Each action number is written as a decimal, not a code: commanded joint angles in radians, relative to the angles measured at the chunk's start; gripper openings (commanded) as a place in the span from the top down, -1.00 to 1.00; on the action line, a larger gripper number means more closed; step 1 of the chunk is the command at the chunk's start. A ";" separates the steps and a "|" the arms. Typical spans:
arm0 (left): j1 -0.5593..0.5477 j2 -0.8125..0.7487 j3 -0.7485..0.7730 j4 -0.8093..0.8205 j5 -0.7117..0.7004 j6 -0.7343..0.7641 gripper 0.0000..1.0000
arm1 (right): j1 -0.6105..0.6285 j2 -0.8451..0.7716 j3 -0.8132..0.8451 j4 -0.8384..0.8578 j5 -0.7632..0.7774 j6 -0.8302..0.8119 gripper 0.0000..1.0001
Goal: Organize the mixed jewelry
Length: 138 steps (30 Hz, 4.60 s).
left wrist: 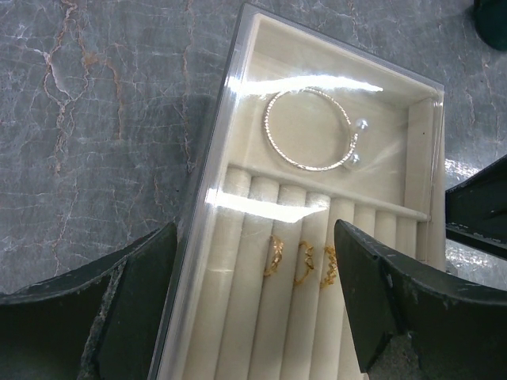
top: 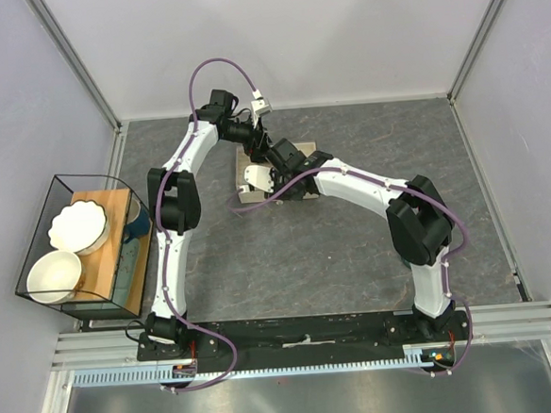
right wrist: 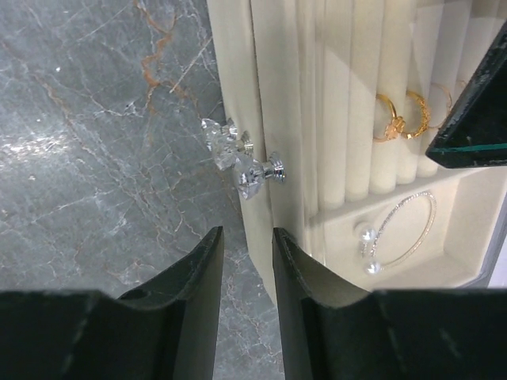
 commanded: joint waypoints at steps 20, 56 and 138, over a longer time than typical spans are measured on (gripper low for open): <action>-0.010 -0.054 -0.030 -0.014 -0.018 0.017 -0.72 | -0.028 -0.004 0.043 0.044 0.060 -0.007 0.05; 0.069 -0.512 -0.164 0.388 -0.447 -0.426 -0.87 | -0.020 -0.289 0.191 -0.077 0.267 0.025 -0.78; 0.104 -1.402 -1.006 0.663 -0.886 -0.756 -0.88 | -0.496 -0.708 0.073 0.202 0.121 0.700 -0.96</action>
